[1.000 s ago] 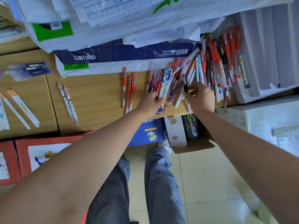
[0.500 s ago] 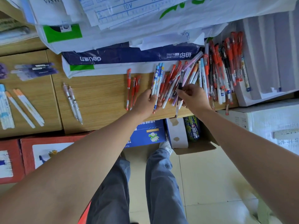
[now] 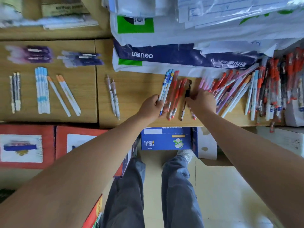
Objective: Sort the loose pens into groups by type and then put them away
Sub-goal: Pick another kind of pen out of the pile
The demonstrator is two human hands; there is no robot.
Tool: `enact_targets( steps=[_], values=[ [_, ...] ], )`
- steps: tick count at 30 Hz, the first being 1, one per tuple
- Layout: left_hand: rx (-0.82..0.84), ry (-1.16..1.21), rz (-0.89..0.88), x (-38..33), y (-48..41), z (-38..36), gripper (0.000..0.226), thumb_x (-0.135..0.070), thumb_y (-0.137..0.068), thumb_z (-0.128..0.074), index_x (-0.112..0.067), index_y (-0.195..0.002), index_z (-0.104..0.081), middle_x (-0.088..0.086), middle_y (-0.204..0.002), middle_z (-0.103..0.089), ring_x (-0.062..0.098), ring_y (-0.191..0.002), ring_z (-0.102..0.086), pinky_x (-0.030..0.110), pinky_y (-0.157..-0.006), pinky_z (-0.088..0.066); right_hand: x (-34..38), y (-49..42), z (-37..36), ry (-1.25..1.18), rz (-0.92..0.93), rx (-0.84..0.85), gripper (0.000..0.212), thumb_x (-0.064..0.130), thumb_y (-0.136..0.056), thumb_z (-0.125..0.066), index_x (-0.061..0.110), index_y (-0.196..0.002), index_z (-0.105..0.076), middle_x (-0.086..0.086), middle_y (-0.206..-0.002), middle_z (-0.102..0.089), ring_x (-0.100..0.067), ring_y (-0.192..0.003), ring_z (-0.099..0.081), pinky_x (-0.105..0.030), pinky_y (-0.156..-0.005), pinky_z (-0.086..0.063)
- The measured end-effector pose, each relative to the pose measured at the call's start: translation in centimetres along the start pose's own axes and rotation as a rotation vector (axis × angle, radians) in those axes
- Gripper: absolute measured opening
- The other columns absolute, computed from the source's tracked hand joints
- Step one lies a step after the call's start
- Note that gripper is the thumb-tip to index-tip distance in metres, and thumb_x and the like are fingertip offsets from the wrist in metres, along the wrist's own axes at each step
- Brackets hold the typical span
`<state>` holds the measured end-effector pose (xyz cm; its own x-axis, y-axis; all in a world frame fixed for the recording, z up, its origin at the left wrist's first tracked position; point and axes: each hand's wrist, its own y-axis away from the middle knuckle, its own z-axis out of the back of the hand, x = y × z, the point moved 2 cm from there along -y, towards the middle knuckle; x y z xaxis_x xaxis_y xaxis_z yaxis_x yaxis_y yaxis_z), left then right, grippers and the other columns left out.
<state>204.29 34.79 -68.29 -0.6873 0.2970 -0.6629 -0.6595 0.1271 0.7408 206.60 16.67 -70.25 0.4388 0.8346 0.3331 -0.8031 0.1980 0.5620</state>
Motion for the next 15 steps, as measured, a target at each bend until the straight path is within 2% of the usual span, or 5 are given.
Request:
enact_targets(
  steps=[2, 4, 8, 11, 15],
  values=[
    [-0.014, 0.020, 0.015, 0.8, 0.1, 1.1, 0.018, -0.010, -0.102, -0.036, -0.001, -0.103, -0.051, 0.009, -0.077, -0.060, 0.006, -0.048, -0.053, 0.018, -0.050, -0.043, 0.8, 0.2, 0.0, -0.083, -0.004, -0.076, 0.021, 0.032, -0.091, -0.061, 0.011, -0.092, -0.060, -0.004, -0.078, -0.066, -0.015, -0.064, -0.060, -0.021, -0.050, -0.035],
    [0.000, 0.048, 0.026, 1.3, 0.4, 2.1, 0.019, -0.011, -0.102, -0.038, -0.001, -0.104, -0.053, 0.009, -0.075, -0.062, 0.012, -0.051, -0.054, 0.023, -0.052, -0.044, 2.6, 0.9, 0.0, -0.251, 0.057, -0.047, 0.018, 0.035, -0.093, -0.058, 0.018, -0.094, -0.062, 0.002, -0.074, -0.062, -0.007, -0.058, -0.052, -0.021, -0.051, -0.036],
    [0.110, 0.119, 0.037, 1.4, 1.6, 3.4, 0.018, -0.012, -0.102, -0.040, -0.001, -0.105, -0.054, 0.012, -0.078, -0.061, 0.024, -0.067, -0.056, 0.027, -0.056, -0.043, 7.1, 2.7, -2.0, -0.566, 0.059, 0.354, 0.024, 0.039, -0.092, -0.059, 0.016, -0.096, -0.065, 0.006, -0.064, -0.052, -0.008, -0.057, -0.047, -0.024, -0.059, -0.042],
    [0.130, 0.116, 0.033, 1.5, 2.1, 4.9, 0.020, -0.014, -0.102, -0.042, 0.000, -0.103, -0.056, 0.014, -0.081, -0.062, 0.020, -0.067, -0.058, 0.028, -0.060, -0.044, 9.8, 3.2, -3.6, -0.580, 0.044, 0.432, 0.023, 0.035, -0.091, -0.063, 0.012, -0.090, -0.067, 0.005, -0.056, -0.047, -0.011, -0.053, -0.039, -0.025, -0.053, -0.036],
    [-0.090, -0.373, -0.071, 2.8, 2.2, 8.5, 0.019, -0.028, -0.096, -0.053, -0.013, -0.093, -0.063, 0.002, -0.092, -0.064, 0.017, -0.087, -0.061, 0.030, -0.077, -0.046, 12.3, 3.4, -5.0, -0.544, 0.049, 0.358, 0.020, 0.029, -0.094, -0.059, 0.012, -0.092, -0.068, -0.001, -0.060, -0.048, -0.013, -0.054, -0.040, -0.026, -0.055, -0.036]
  ],
)
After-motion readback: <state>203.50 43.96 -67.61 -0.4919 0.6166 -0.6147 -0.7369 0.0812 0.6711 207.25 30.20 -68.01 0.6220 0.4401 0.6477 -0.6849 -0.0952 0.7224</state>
